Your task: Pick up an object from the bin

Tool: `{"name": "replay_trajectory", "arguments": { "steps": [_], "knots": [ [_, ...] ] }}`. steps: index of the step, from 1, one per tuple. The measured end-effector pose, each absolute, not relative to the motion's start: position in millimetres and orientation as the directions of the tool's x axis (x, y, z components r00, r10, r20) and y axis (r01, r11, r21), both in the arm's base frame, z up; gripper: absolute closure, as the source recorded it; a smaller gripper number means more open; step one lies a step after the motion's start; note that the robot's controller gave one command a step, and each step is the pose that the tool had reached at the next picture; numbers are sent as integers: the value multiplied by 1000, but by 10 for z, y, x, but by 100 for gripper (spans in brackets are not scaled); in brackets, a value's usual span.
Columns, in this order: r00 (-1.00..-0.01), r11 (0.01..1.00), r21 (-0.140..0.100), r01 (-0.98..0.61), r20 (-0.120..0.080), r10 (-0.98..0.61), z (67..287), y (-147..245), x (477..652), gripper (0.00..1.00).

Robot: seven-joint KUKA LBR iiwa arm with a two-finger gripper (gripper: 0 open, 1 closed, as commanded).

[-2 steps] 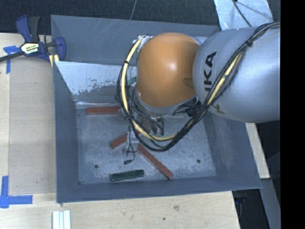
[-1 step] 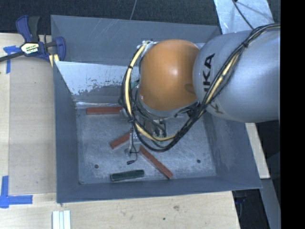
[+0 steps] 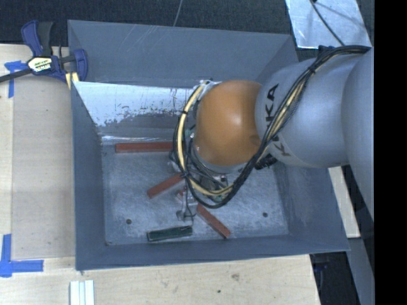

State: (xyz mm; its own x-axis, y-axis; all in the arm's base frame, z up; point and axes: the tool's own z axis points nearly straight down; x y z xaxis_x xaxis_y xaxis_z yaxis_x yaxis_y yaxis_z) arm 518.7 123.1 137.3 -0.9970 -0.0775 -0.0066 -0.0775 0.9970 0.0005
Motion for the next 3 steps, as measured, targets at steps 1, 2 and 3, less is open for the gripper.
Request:
{"name": "replay_trajectory", "arguments": {
  "steps": [1,2,3],
  "knots": [
    [-1000,1000,1,-5,-4,-5,824,984,5283,0],
    [-999,999,0,39,-7,39,701,1262,5221,0],
    [-995,996,0,-95,-9,-95,721,1043,6046,100]
  ]
}}
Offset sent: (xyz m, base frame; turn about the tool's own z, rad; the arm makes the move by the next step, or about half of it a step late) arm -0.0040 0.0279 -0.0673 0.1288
